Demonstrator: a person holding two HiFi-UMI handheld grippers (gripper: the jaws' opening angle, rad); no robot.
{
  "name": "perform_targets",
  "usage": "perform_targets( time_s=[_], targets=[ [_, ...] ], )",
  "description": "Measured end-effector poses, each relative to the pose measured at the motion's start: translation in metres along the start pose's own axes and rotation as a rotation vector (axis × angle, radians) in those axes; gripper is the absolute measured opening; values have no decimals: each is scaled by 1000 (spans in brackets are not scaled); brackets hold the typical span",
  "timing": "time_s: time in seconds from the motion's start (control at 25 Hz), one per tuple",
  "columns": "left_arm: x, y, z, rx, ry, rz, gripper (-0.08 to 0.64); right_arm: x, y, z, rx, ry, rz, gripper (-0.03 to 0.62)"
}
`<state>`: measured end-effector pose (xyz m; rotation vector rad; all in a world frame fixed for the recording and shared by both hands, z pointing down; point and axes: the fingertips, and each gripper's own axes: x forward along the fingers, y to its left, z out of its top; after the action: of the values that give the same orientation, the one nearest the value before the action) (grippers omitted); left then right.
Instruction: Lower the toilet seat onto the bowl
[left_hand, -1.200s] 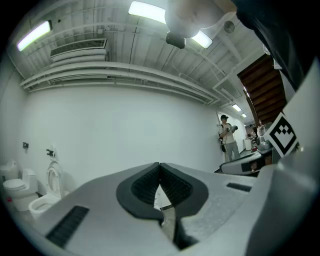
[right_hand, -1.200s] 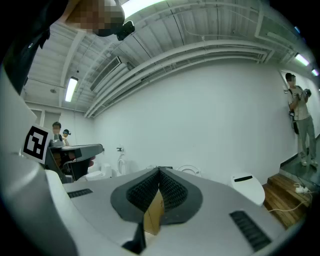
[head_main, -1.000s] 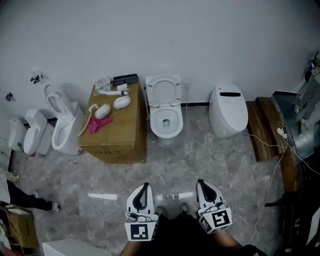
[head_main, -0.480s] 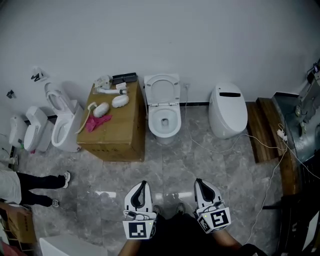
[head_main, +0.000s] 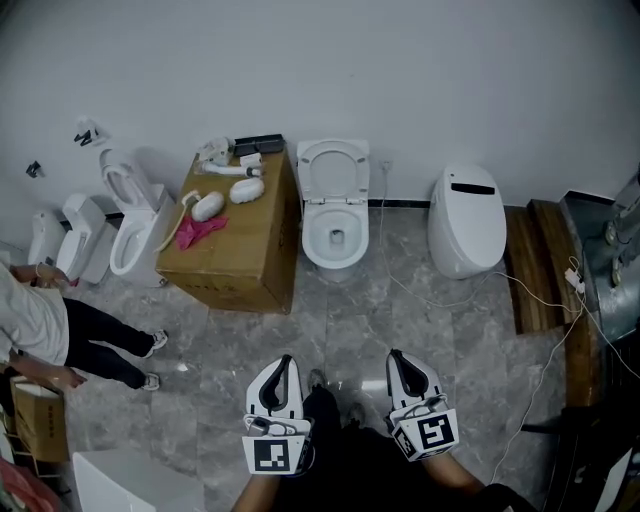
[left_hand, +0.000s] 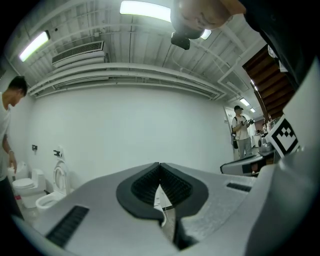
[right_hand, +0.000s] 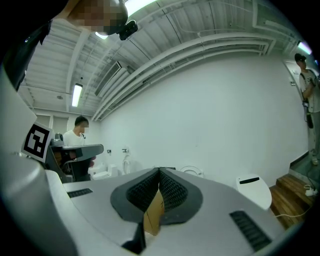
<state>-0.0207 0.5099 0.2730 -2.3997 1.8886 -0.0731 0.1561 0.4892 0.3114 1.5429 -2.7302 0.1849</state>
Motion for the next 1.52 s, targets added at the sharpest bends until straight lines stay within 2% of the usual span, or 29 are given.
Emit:
perform_targets(
  time_s=[0.2,0.44,0.6,0.72,1.0,1.12,1.52],
  targets=[
    [28,0,-16,55,27,-14,9,25,-20,-3,3,12,-2,26],
    [94,19,-22,37,32,-28,9,82,-44,2,-6,23,-7,26],
    [146,44,-23,19,25,-26,9,133,-63,8,-15,31,-14,26],
    [189,69,-31,-2,74,-35,9,178,-75,15,-14,35,-23,26],
    [273,129,-21,-13,14,-76,9,271,-86,33,-40,44,-48,26],
    [301,151,-34,-10,68,-88,9,306,-90,35,-42,42,-53,26],
    [371,196,-62,-40,114,-49,9,397,-115,13,-15,92,-25,26]
  ],
)
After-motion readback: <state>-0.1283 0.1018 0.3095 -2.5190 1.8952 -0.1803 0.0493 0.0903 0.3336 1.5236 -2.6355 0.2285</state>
